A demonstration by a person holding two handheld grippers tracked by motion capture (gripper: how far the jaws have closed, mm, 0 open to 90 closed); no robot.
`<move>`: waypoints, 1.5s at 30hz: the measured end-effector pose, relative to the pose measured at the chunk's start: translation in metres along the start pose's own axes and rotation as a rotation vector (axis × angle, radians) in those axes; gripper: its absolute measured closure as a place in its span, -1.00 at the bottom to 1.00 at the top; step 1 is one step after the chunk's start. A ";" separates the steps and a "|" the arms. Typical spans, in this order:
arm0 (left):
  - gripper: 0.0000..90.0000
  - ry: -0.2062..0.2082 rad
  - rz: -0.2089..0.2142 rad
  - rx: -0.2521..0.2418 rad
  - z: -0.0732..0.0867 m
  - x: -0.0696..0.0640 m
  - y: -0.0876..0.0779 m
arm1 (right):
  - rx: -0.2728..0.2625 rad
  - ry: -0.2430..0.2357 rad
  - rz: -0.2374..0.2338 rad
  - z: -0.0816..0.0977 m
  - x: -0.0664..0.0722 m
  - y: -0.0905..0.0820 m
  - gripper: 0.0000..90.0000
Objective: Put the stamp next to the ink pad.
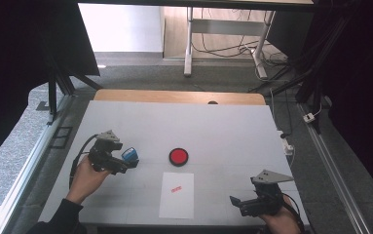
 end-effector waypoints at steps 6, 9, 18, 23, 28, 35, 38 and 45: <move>-1.00 -0.020 0.002 -0.058 0.002 -0.007 -0.013 | -0.002 0.011 0.004 0.000 -0.001 0.000 -1.00; -1.00 -0.024 0.002 -0.077 0.003 -0.011 -0.019 | -0.003 0.015 0.001 0.000 -0.001 0.000 -1.00; -1.00 -0.010 0.014 -0.092 0.013 -0.029 -0.031 | 0.000 0.014 -0.003 0.000 -0.001 0.000 -1.00; -1.00 -0.014 0.012 -0.099 0.020 -0.035 -0.038 | 0.000 0.016 0.001 0.000 -0.001 0.000 -1.00; -1.00 -0.023 0.009 -0.108 0.027 -0.040 -0.044 | 0.001 0.006 0.002 0.000 0.000 0.001 -1.00; -1.00 -0.034 0.000 -0.121 0.039 -0.048 -0.053 | -0.001 0.003 0.005 0.000 0.000 0.000 -1.00; -1.00 -0.044 -0.006 -0.126 0.046 -0.051 -0.058 | -0.001 0.005 0.003 0.000 0.000 0.000 -1.00; -1.00 -0.072 -0.020 -0.130 0.062 -0.056 -0.067 | 0.000 0.005 0.002 0.000 0.000 0.000 -1.00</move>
Point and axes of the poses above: each handheld gripper's, and its own axes: y roughly forward along the jaws, z roughly out of its underside, x roughly to its left, the point moved 3 cm from there along y, roughly forward along the jaws, and after that the axes turned 15 degrees about y, right-handed, at the moved point
